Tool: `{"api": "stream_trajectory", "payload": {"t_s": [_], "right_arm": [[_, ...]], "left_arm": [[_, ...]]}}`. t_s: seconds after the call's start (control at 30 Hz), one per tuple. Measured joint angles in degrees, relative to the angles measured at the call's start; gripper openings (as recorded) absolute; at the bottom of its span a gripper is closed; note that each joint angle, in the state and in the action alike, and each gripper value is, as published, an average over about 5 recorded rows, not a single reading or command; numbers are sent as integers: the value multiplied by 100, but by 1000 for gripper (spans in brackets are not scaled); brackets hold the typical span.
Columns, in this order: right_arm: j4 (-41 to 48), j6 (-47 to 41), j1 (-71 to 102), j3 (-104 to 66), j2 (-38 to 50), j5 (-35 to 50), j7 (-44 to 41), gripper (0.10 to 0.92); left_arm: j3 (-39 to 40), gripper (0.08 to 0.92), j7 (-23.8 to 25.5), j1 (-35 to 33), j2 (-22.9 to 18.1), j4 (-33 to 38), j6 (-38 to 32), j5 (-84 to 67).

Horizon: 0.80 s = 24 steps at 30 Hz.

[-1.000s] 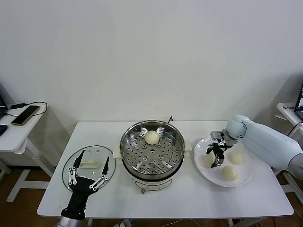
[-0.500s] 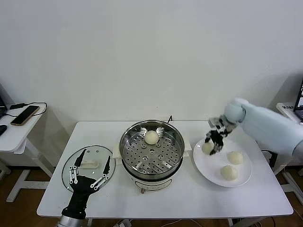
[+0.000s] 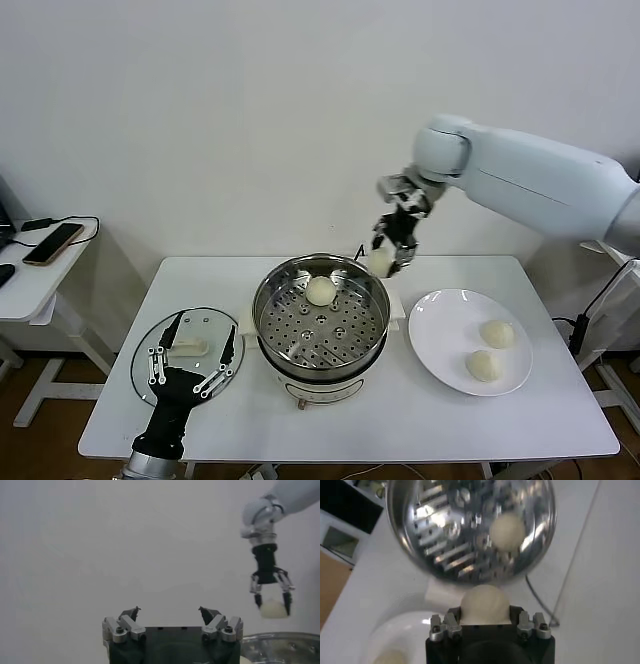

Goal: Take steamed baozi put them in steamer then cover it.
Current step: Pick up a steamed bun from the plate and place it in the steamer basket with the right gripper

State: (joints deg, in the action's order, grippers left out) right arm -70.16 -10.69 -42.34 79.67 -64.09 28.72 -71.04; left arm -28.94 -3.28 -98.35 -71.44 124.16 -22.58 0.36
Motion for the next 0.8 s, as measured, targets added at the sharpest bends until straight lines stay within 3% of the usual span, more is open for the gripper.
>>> {"api": "stream_trajectory", "payload": {"t_s": [0.33, 0.8], "right_arm": [[-140, -568, -97, 690, -965, 917, 757, 653], [135, -957, 234, 1034, -1776, 1425, 1455, 645]], "left_arm": [[10, 823, -57, 92, 35, -31, -1, 0], [-2, 823, -93, 119, 24, -78, -18, 0]]}}
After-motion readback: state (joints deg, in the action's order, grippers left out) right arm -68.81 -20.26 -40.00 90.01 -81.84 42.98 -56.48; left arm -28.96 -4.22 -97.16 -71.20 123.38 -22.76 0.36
